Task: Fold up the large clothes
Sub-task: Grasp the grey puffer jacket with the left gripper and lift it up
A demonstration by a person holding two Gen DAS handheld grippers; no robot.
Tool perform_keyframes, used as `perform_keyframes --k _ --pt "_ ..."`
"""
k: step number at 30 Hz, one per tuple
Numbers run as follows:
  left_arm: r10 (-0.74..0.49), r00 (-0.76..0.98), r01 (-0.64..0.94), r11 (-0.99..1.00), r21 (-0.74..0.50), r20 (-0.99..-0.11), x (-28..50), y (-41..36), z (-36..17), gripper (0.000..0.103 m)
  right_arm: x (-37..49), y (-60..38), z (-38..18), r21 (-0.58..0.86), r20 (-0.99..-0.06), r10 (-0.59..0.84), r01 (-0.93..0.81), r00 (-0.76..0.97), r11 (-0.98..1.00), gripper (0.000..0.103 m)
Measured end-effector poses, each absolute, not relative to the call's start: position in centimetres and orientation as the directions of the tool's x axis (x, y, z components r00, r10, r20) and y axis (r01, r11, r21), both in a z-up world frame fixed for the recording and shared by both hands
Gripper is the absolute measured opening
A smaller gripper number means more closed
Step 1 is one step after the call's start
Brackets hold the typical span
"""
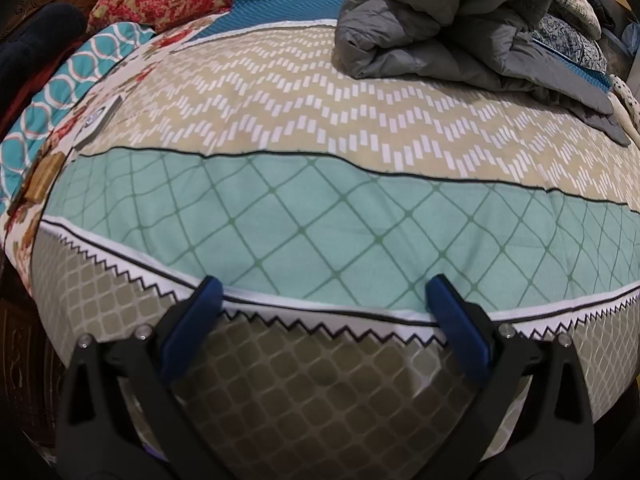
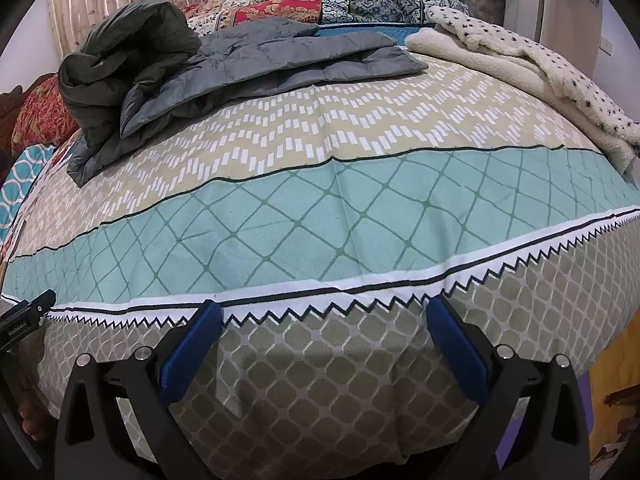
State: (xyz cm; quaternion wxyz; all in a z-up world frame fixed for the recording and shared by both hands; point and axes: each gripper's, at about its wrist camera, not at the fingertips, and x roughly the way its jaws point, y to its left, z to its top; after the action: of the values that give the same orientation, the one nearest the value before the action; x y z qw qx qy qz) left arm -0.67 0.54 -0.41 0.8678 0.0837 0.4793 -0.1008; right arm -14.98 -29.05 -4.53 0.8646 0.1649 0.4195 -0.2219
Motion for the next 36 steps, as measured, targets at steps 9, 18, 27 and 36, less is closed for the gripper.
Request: perform_keyframes --k 9,18,27,36 --pt "-0.084 0.538 0.279 0.957 0.083 -0.839 -0.9 0.0 0.3 0.099 -14.8 -28.9 -3.4 0.085 -0.794 -0.253 0.513 0.553 0.854 0.105" --pt "-0.119 0.644 0.34 0.929 0.144 -0.755 1.5 -1.8 4.6 0.099 -14.5 -29.4 -1.1 0.084 -0.725 -0.291 0.499 0.624 0.862 0.105" --pt "-0.06 0.777 0.344 0.874 0.343 -0.626 10.2 -7.9 5.4 0.098 -13.6 -29.6 0.3 0.098 -0.709 -0.263 0.461 0.654 0.882 0.102" --pt "-0.099 0.683 0.333 0.924 0.188 -0.724 17.4 -8.0 6.2 0.012 -5.2 -29.3 3.9 0.121 -0.685 -0.107 0.257 0.721 0.959 0.073"
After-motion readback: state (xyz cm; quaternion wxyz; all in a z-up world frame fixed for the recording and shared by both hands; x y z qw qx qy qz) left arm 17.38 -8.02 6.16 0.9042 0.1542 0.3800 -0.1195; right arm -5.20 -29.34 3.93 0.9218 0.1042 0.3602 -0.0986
